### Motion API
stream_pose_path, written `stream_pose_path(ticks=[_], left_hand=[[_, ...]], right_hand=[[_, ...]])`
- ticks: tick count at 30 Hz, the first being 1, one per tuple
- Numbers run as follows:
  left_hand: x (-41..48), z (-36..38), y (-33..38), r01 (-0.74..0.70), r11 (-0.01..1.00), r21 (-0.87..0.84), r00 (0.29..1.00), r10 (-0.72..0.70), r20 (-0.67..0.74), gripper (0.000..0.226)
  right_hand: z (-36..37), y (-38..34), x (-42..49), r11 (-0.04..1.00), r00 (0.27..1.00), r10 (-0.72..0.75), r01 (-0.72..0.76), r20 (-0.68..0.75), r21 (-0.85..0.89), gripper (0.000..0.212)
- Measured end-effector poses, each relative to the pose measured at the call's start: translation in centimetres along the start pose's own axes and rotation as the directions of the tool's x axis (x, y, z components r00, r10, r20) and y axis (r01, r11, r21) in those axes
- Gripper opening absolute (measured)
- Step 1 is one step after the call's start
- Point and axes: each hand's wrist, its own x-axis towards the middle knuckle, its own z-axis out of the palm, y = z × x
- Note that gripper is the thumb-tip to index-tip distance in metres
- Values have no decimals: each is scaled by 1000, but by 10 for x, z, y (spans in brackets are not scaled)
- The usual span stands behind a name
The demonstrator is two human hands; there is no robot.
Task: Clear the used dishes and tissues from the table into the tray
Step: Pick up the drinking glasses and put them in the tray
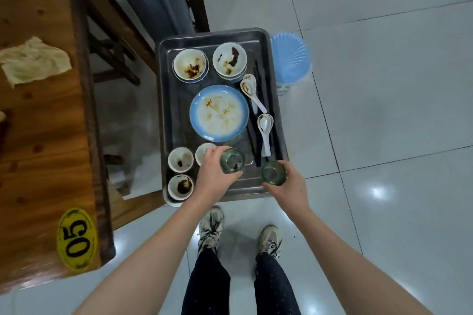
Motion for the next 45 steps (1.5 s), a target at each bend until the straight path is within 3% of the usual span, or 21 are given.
stream_pose_path(ticks=[6, 10, 37, 45], left_hand=[[19, 16, -19, -67, 964, 258, 997, 76, -24, 58], [26, 25, -25, -69, 947, 313, 996, 86, -40, 56], [41, 31, -28, -73, 932, 355, 989, 114, -96, 60], [37, 25, -29, -43, 924, 379, 995, 76, -71, 80]], right_hand=[[24, 23, 23, 999, 998, -2, 5, 65, -43, 52], [32, 24, 31, 999, 997, -51, 52, 61, -11, 49], [36, 5, 68, 996, 997, -73, 71, 37, 46, 52], [27, 4, 63, 998, 997, -18, 14, 72, 55, 79]])
